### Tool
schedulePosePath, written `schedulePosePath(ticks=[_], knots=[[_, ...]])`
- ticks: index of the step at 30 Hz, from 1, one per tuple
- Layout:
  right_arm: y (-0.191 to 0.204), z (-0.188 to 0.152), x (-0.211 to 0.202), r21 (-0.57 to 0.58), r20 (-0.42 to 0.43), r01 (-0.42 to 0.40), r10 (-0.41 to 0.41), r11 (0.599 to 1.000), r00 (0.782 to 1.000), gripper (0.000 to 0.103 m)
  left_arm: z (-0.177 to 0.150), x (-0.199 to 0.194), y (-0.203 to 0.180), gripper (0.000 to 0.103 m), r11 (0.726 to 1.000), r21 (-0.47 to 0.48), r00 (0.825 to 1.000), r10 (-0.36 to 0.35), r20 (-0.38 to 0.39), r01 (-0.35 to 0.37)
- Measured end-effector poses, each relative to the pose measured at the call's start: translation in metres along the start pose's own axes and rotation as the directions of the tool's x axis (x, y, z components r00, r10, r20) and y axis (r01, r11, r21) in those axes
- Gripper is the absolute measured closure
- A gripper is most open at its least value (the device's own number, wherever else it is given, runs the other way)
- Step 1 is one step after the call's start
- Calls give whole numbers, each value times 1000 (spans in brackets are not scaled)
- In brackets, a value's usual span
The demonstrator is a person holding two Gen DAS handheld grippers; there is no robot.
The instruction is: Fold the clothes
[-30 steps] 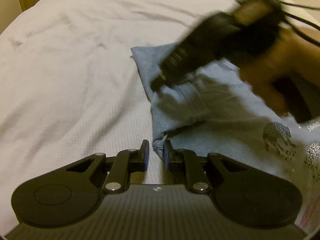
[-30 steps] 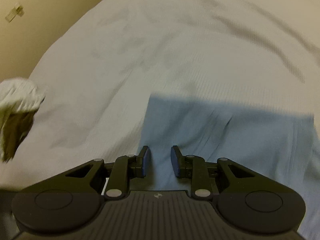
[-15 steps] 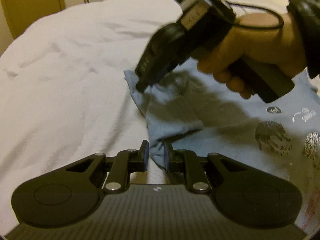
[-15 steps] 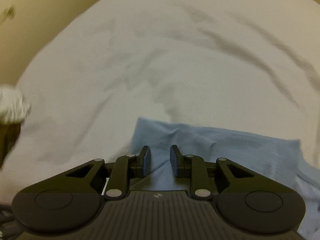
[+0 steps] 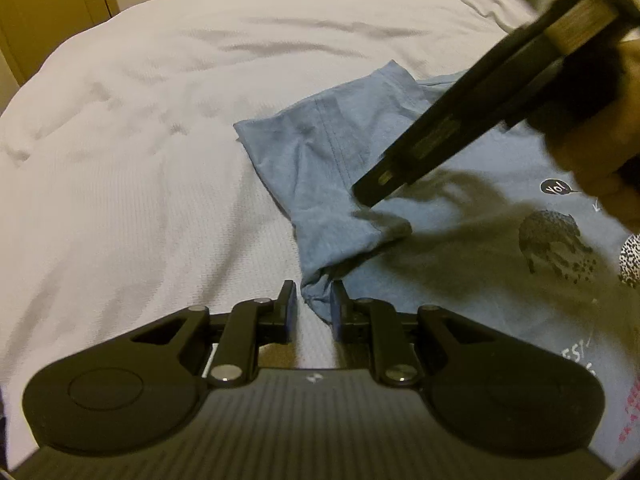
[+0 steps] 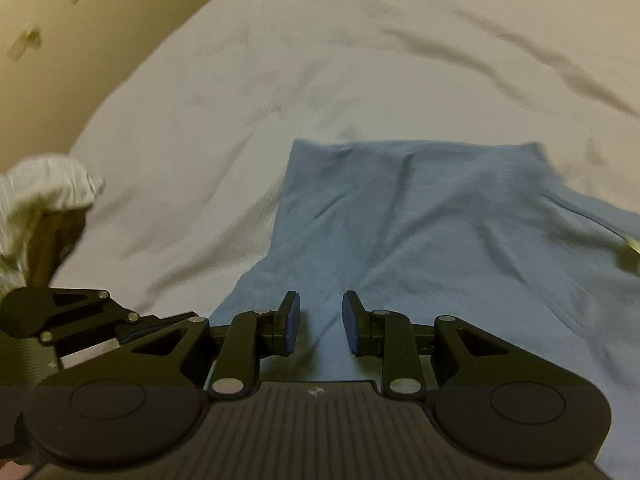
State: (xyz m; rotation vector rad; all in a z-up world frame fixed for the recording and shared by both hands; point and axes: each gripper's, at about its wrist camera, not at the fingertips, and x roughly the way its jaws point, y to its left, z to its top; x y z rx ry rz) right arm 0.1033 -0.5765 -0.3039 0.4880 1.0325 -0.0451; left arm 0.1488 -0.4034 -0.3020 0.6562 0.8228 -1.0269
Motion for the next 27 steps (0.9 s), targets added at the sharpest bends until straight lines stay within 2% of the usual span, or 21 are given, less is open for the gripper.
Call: schedulePosePath(ticks=[9, 14, 17, 21, 23, 27], knots=[[-21, -53, -86, 154, 70, 94, -106, 984, 992, 73, 8, -44, -22, 76, 999, -18, 999, 46, 16, -46], [-41, -98, -128, 231, 59, 188, -207, 955, 977, 73, 18, -53, -48, 74, 999, 39, 1000, 17, 24, -18], [-50, -125, -157, 305, 71, 251, -285, 918, 956, 73, 25, -59, -64, 69, 995, 98, 999, -20, 43, 16], [-57, -159, -203, 425, 93, 312, -384, 850, 919, 70, 33, -66, -87, 63, 982, 171, 993, -91, 76, 77], [-59, -174, -224, 464, 100, 332, -421, 821, 902, 65, 35, -69, -101, 63, 972, 208, 989, -125, 85, 105], [-74, -199, -265, 510, 97, 376, -486, 774, 869, 64, 43, -72, -136, 58, 955, 257, 980, -176, 90, 148]])
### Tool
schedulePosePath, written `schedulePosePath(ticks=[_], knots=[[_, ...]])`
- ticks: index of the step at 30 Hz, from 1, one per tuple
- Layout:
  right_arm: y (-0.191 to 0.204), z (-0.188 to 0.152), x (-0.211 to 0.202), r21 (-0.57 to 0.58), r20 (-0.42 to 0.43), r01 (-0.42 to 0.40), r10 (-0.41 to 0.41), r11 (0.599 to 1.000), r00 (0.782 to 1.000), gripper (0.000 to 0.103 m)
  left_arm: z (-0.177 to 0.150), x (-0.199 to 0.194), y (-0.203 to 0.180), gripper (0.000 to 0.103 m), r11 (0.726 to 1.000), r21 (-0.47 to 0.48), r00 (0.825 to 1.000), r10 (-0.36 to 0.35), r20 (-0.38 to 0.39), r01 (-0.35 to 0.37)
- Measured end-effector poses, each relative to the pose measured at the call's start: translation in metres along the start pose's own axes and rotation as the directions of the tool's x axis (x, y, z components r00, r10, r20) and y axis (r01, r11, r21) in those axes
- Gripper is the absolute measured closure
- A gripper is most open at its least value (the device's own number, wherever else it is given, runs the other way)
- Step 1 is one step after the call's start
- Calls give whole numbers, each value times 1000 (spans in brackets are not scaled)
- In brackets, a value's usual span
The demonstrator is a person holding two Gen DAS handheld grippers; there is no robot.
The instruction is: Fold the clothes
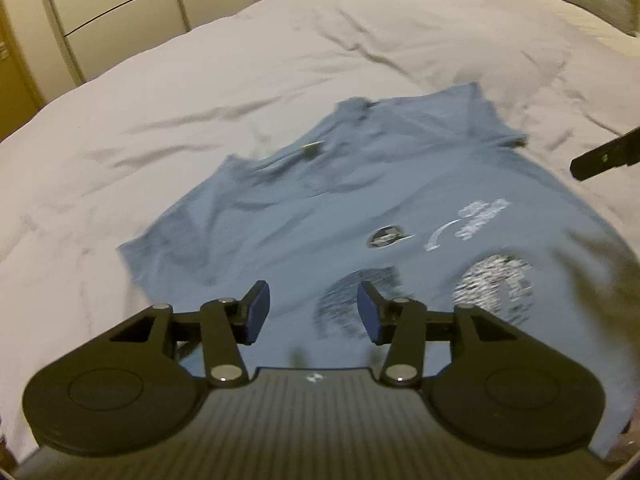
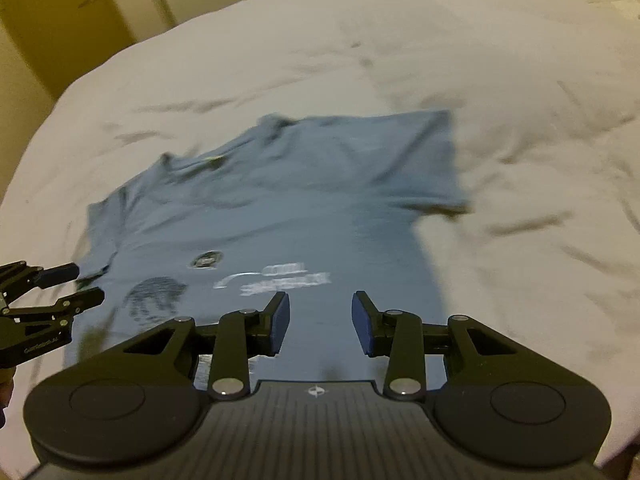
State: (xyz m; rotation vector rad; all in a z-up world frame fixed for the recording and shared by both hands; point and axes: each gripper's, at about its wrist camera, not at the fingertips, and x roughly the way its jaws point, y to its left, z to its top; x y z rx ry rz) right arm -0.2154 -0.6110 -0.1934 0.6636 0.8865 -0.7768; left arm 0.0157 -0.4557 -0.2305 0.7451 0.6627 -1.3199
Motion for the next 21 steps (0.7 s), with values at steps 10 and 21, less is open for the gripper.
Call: schedulePosePath(ticks=[10, 21], knots=[[-101, 48, -13, 55, 73, -1, -3, 999, 997, 64, 70, 23, -123, 52, 975, 206, 993, -103, 65, 88], [-196, 173, 117, -246, -98, -225, 207, 943, 973, 64, 148, 144, -294, 51, 928, 371, 999, -21, 31, 8]])
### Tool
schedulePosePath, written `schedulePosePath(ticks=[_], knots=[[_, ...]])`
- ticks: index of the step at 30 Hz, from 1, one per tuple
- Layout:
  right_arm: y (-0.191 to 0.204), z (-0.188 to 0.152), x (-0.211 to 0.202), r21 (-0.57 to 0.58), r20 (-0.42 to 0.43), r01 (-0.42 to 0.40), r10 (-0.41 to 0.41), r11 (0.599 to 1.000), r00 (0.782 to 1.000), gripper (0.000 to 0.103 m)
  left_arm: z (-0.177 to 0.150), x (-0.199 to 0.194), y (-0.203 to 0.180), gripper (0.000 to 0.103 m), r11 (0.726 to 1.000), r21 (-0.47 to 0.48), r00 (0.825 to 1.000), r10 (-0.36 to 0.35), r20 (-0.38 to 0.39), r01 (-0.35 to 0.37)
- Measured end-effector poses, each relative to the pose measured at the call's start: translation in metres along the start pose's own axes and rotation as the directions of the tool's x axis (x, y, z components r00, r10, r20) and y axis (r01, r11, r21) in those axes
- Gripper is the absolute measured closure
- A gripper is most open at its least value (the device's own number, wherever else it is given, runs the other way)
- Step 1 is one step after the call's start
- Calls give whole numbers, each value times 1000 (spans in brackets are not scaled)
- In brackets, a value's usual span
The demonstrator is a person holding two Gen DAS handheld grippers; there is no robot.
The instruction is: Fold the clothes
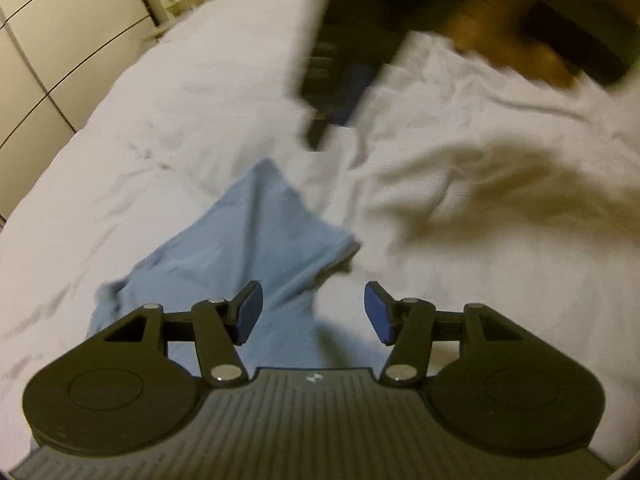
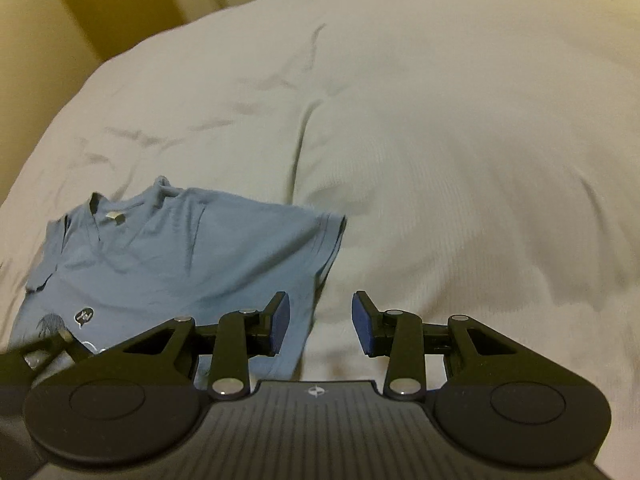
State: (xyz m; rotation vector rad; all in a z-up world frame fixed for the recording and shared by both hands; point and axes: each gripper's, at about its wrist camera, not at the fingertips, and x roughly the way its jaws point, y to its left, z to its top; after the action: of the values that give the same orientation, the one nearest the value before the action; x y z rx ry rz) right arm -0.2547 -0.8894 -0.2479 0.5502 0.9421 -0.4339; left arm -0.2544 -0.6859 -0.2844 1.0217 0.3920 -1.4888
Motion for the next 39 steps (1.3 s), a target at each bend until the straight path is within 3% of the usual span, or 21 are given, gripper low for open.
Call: schedulePosePath(ticks=[5, 10, 11, 12, 13, 18, 21, 23, 26, 27, 28, 30, 34, 37, 38, 39], knots=[[-22, 27, 28, -65, -21, -65, 64, 996, 998, 64, 16, 55, -39, 58, 977, 200, 995, 89, -52, -77], [-26, 42, 48, -121, -46, -125, 120, 985, 992, 56, 11, 87, -47, 64, 947, 295, 982, 161, -101, -125], [-24, 45, 53, -147, -56, -127, 120, 981, 991, 56, 9, 89, -45, 70, 949, 291, 981, 162, -108, -125], [-22, 48, 59, -173, -65, -131, 121, 976, 991, 56, 8, 91, -44, 89, 950, 286, 980, 163, -114, -125], [-20, 51, 64, -198, -71, -135, 123, 971, 990, 56, 8, 91, -40, 101, 958, 258, 981, 160, -111, -127], [-18, 60, 90, -262, -120, -157, 129, 952, 984, 56, 6, 73, -13, 100, 989, 54, 989, 137, -50, -134], [-24, 63, 100, -221, -169, -186, 150, 958, 974, 75, 3, 65, -1, 101, 991, -40, 992, 127, -25, -128], [-29, 65, 105, -188, -199, -203, 165, 961, 966, 100, 2, 63, 5, 101, 988, -92, 992, 124, -19, -126], [-33, 72, 96, -108, -209, -195, 169, 975, 963, 100, 0, 56, 10, 100, 976, -183, 993, 117, -4, -115], [-31, 77, 89, -79, -208, -193, 173, 978, 963, 100, -3, 54, 17, 100, 959, -264, 994, 107, 0, -104], [-27, 83, 83, -58, -204, -193, 178, 979, 963, 100, -7, 52, 25, 100, 928, -361, 995, 96, 4, -88], [-14, 95, 71, -26, -195, -197, 188, 980, 963, 100, -14, 47, 43, 100, 839, -541, 997, 75, 17, -54], [30, 115, 69, -53, -176, -253, 240, 966, 955, 98, -39, 38, 78, 100, 583, -813, 998, 51, 30, -5], [62, 122, 76, -107, -147, -327, 310, 939, 939, 76, -71, 37, 98, 100, 385, -923, 999, 29, 14, 1], [69, 123, 79, -126, -131, -346, 330, 930, 935, 68, -81, 37, 103, 100, 335, -942, 1000, 20, 8, 1], [74, 123, 81, -138, -113, -346, 332, 928, 936, 68, -91, 37, 108, 99, 287, -958, 1000, 11, 5, 1]])
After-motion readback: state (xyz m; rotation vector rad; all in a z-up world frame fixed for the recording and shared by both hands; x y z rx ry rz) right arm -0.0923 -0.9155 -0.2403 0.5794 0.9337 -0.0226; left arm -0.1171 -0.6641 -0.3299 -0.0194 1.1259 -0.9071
